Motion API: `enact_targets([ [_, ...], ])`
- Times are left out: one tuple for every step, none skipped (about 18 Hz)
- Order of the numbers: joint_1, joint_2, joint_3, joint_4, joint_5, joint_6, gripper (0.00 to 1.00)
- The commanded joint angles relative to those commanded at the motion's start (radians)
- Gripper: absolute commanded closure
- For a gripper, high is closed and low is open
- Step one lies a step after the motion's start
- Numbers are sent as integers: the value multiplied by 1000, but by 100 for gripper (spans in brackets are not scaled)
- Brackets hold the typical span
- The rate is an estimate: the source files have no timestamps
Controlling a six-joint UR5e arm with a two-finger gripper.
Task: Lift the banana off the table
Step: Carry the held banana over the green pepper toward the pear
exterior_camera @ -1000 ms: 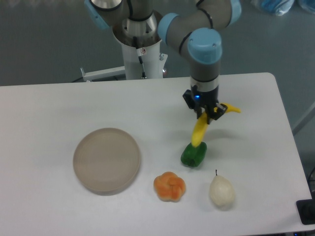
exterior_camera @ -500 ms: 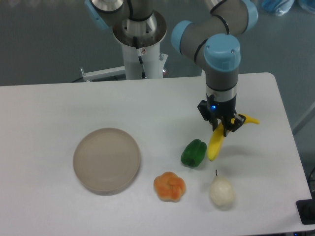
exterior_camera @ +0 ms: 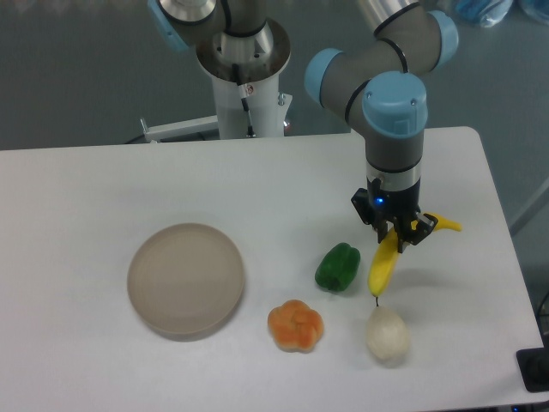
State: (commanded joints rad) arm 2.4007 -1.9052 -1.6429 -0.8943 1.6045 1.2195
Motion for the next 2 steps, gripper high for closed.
enact_targets([
  [0,0,3,-2,0,0,74],
  [0,0,5,-2,0,0,73],
])
